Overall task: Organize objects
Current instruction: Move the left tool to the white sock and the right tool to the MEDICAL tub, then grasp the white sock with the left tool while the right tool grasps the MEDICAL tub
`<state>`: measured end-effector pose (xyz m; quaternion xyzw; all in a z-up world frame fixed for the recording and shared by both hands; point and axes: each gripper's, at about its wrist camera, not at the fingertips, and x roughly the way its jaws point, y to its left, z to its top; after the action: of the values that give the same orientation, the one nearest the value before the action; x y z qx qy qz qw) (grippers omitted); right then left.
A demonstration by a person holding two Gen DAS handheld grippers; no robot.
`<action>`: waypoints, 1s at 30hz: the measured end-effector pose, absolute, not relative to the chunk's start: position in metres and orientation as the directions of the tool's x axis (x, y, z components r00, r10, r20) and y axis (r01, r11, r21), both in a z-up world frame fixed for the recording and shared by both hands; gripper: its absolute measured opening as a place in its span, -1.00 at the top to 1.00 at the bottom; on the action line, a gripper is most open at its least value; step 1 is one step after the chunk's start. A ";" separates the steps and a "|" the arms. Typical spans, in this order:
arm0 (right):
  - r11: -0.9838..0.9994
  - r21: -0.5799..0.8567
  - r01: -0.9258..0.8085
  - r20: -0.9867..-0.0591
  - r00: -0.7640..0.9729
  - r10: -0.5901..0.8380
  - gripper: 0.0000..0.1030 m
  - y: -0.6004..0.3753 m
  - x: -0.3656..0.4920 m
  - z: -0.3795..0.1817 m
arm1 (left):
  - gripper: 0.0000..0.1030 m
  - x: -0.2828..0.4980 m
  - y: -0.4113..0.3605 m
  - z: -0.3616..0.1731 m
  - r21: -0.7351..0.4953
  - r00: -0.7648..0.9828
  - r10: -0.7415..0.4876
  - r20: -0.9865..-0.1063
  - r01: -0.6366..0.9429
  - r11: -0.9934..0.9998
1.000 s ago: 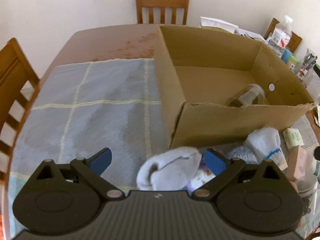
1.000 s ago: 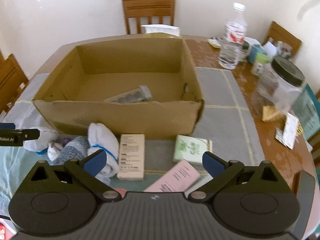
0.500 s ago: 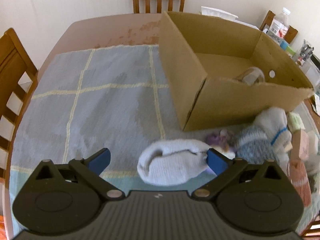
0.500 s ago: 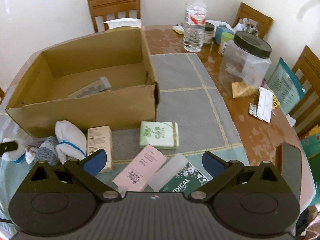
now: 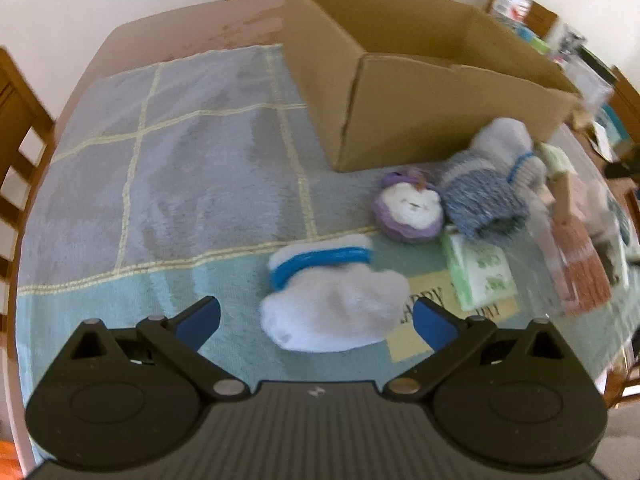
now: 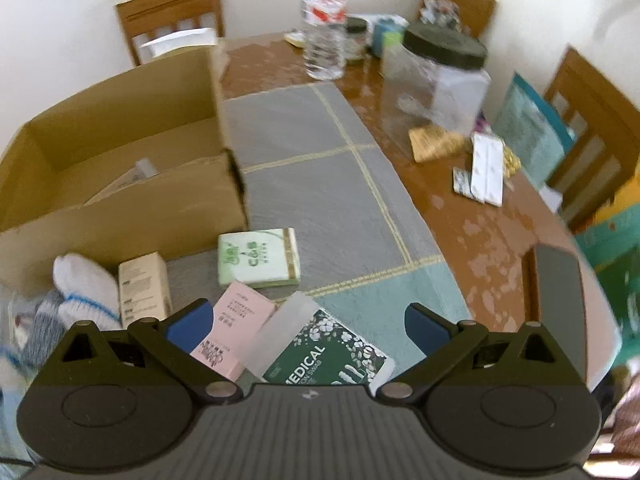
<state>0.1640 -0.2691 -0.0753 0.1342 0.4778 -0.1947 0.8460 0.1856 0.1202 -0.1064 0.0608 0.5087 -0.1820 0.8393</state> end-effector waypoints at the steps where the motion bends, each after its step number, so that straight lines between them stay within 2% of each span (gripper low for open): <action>1: 0.878 0.042 0.476 -0.866 0.456 -0.205 -1.00 -0.272 0.167 -0.079 | -0.98 0.185 0.120 -0.105 -0.083 0.421 -0.248 -0.872 0.373 0.924; 9: 0.825 0.029 0.565 -0.911 0.354 -0.211 -1.00 -0.283 0.170 -0.105 | -0.98 0.182 0.126 -0.103 -0.094 0.433 -0.264 -0.862 0.375 0.922; 19: 0.815 0.070 0.575 -0.928 0.338 -0.159 -1.00 -0.292 0.132 -0.108 | -0.98 0.187 0.118 -0.106 -0.080 0.415 -0.260 -0.872 0.403 0.912; 26: 0.870 0.065 0.489 -0.921 0.364 -0.135 -1.00 -0.289 0.121 -0.121 | -0.98 0.187 0.113 -0.112 -0.064 0.398 -0.245 -0.884 0.416 0.907; 30: 0.906 0.016 0.424 -0.925 0.350 -0.147 -1.00 -0.280 0.123 -0.135 | -0.98 0.186 0.113 -0.118 -0.061 0.391 -0.228 -0.892 0.395 0.916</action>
<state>0.1233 -0.2800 -0.1346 0.1276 0.5421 -0.1760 0.8117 0.1862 0.1135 -0.1180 0.0804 0.5188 -0.1879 0.8301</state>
